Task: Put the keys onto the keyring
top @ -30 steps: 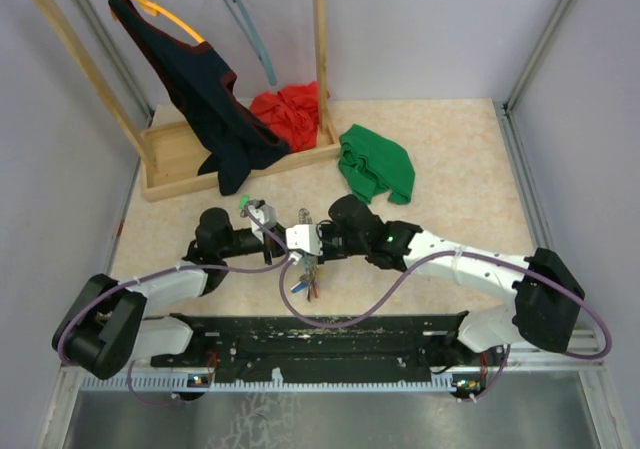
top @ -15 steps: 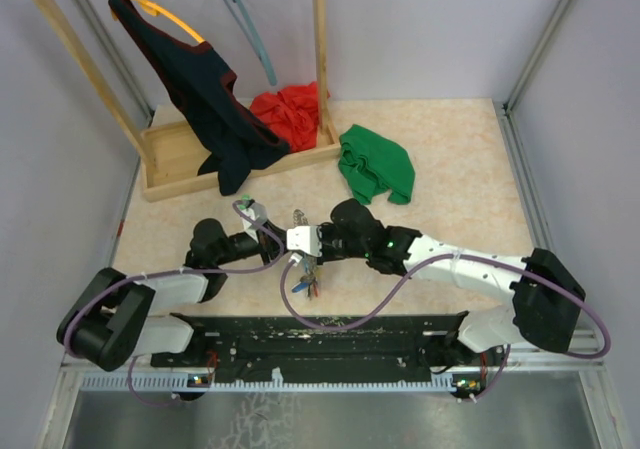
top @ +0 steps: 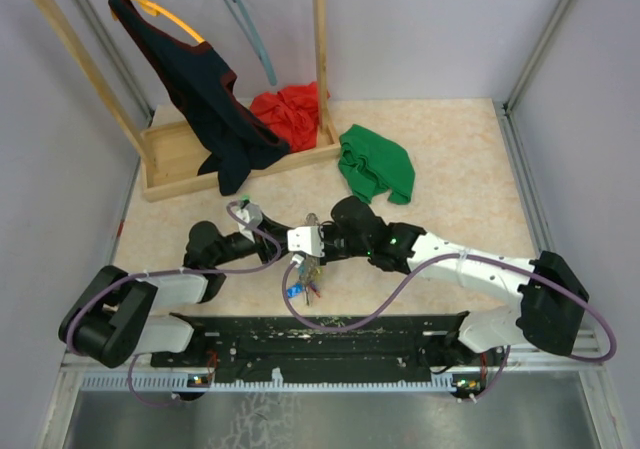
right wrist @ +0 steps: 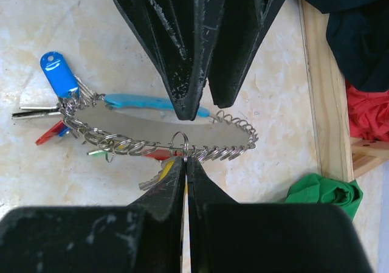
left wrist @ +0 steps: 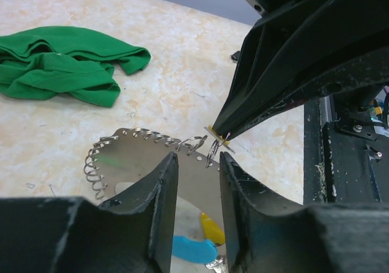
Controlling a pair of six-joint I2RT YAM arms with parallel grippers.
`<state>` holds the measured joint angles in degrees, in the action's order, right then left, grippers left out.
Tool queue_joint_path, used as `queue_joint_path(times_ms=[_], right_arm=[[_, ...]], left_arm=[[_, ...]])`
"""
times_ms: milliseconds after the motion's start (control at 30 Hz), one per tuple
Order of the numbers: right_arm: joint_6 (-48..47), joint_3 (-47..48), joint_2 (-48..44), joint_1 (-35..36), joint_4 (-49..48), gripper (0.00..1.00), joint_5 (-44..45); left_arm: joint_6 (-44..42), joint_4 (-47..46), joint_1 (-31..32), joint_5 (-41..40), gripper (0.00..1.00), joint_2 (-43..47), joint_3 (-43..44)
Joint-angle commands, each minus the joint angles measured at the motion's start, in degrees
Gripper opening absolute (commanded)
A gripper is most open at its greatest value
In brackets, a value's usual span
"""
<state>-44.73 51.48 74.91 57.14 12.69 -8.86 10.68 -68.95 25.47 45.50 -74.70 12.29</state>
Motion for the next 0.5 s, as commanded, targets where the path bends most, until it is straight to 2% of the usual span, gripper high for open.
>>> queue_joint_path(times_ms=[0,267,367,467], right_arm=[[-1.7,4.8,-1.8,0.1,0.3,0.0,-0.8],[-2.6,6.4,-0.9,0.1,2.8,0.0,-1.6],[-2.7,6.7,-0.6,0.1,3.0,0.0,-1.7],[-2.8,7.0,-0.4,0.1,3.1,0.0,-1.8]], left_arm=[[-4.9,2.3,-0.5,4.8,0.41,0.3,0.5],[-14.3,10.9,-0.4,11.8,0.52,-0.8,5.0],[-16.0,12.1,-0.4,13.9,0.52,-1.6,6.8],[-16.9,14.0,0.0,15.4,0.48,-3.1,8.6]])
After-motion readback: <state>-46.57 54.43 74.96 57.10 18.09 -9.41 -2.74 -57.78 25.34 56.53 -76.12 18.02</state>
